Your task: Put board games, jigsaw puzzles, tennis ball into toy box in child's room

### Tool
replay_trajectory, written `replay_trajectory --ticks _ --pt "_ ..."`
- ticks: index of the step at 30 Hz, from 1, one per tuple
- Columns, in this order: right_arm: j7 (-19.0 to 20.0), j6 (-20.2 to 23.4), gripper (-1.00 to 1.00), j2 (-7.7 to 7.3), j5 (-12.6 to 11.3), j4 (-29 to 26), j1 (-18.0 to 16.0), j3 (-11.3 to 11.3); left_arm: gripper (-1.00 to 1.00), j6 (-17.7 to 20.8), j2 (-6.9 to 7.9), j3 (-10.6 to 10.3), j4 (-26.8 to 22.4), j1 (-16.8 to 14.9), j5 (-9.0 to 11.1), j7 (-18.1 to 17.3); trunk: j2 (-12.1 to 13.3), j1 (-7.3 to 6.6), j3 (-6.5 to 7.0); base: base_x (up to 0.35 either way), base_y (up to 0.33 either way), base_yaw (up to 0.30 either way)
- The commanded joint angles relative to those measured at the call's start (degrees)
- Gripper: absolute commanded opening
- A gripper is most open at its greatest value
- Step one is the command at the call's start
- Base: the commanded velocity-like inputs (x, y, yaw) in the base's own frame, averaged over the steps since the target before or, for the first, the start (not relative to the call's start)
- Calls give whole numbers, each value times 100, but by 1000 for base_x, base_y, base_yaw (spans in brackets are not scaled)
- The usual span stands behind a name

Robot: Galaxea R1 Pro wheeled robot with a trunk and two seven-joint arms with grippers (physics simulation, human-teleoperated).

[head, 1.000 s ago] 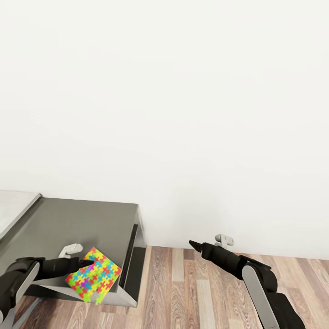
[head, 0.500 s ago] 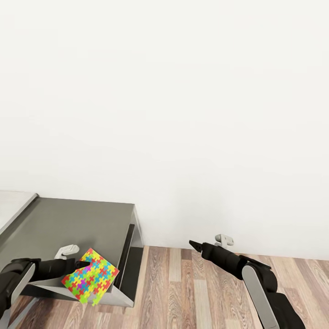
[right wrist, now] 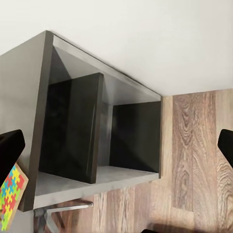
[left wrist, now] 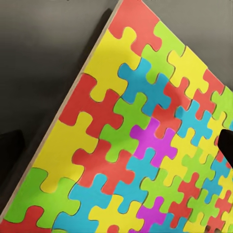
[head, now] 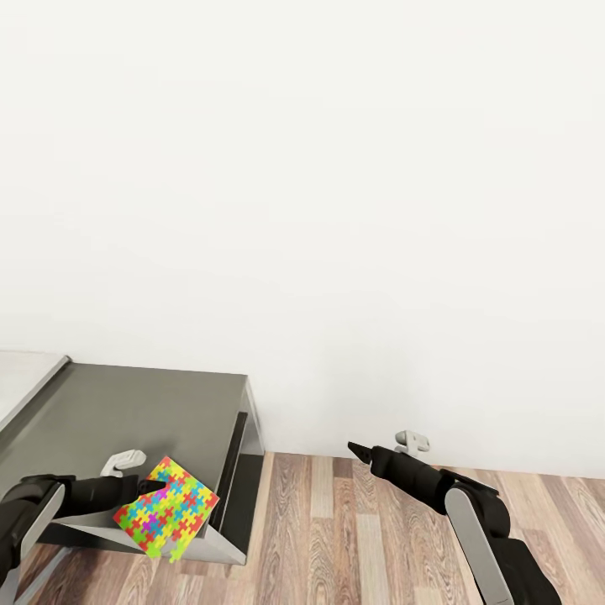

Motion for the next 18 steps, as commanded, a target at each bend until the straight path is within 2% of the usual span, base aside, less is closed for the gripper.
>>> replay_trajectory --ticks 1,12,18 --pt "23 23 100 -2 20 -4 -4 0 100 50 -261 1 39 7 -7 6 -7 5 -11 0 0 0" --pt "23 23 100 -2 20 -4 -4 0 100 50 -260 0 39 7 -6 1 -7 5 -11 0 -2 0" --pt "23 23 100 1 20 -4 -6 0 100 50 -258 1 39 7 -6 -1 -7 5 -11 0 -81 0"
